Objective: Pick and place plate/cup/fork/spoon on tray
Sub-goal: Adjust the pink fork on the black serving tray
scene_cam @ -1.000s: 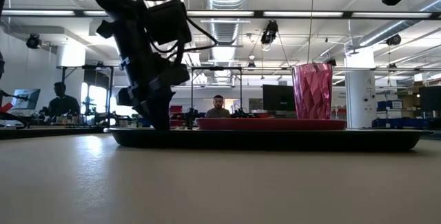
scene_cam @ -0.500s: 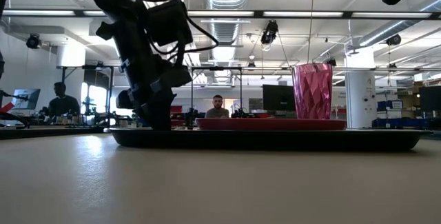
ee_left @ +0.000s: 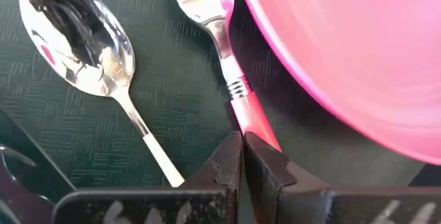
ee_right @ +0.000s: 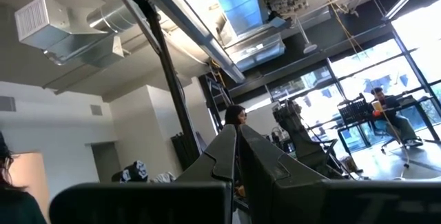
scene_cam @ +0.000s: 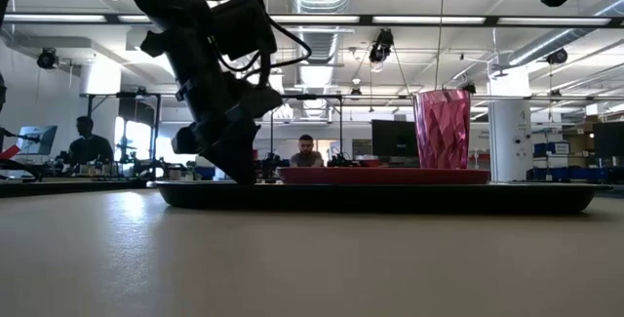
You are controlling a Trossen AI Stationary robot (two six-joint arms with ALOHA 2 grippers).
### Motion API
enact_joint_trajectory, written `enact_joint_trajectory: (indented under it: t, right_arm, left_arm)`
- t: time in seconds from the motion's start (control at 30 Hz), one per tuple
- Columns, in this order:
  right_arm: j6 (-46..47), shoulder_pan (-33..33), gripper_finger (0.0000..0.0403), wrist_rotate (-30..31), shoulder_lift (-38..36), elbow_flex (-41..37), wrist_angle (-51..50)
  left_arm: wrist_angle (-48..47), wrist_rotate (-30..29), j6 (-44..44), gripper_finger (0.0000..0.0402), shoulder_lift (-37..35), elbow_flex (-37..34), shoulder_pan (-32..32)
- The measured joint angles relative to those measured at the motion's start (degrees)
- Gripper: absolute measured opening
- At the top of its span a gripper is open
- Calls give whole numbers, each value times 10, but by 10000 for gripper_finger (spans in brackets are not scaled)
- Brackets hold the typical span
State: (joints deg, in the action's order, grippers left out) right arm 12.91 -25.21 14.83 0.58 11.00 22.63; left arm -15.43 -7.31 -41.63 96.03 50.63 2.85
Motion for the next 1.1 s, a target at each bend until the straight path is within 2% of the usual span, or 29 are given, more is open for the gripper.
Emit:
enact_joint_trajectory:
  t: [0.47,0.8,1.1]
  right_arm:
    - [0,0,9,0,0,0,0]
    - [2,0,9,0,0,1,3]
    - [7,0,9,0,0,1,3]
  left_arm:
    - [15,-25,40,0,17,48,15]
    - [32,10,64,0,80,81,21]
    - [10,3,95,0,92,122,28]
